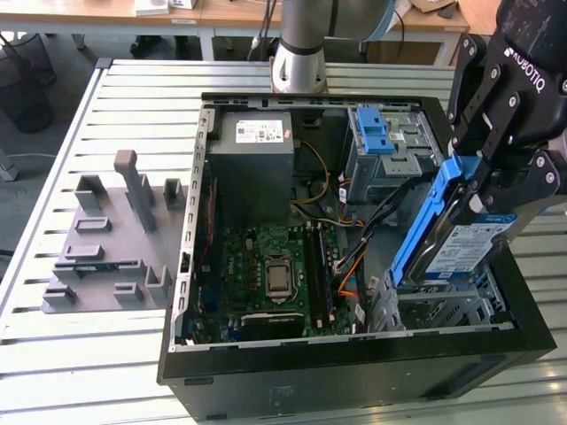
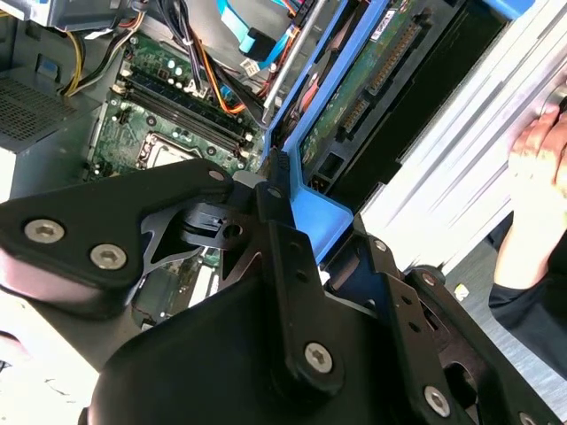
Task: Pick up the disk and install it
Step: 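Insert the disk into the insertion slot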
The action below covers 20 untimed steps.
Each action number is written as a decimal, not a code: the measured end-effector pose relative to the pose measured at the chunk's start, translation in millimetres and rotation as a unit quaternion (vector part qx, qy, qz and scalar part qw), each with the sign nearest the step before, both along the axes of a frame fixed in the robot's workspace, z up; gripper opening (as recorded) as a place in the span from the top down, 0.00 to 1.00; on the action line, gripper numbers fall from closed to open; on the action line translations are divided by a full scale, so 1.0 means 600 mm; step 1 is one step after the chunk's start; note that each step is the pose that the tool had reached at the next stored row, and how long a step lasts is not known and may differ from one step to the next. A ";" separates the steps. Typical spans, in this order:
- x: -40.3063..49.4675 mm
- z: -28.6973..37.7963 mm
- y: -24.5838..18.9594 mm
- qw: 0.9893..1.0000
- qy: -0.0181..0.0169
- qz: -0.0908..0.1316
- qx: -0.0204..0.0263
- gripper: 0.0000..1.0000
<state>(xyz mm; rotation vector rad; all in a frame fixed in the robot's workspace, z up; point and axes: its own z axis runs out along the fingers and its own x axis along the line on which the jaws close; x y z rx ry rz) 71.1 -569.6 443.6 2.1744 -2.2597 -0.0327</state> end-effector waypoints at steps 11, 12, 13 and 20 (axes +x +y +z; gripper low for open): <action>0.004 -0.008 0.0000 1.000 0.000 0.000 0.000 0.64; 0.004 -0.008 0.0000 1.000 0.000 0.000 0.000 0.64; 0.004 -0.009 0.0000 1.000 0.000 0.000 0.000 0.64; 0.004 -0.014 -0.0001 1.000 0.000 0.004 0.000 0.64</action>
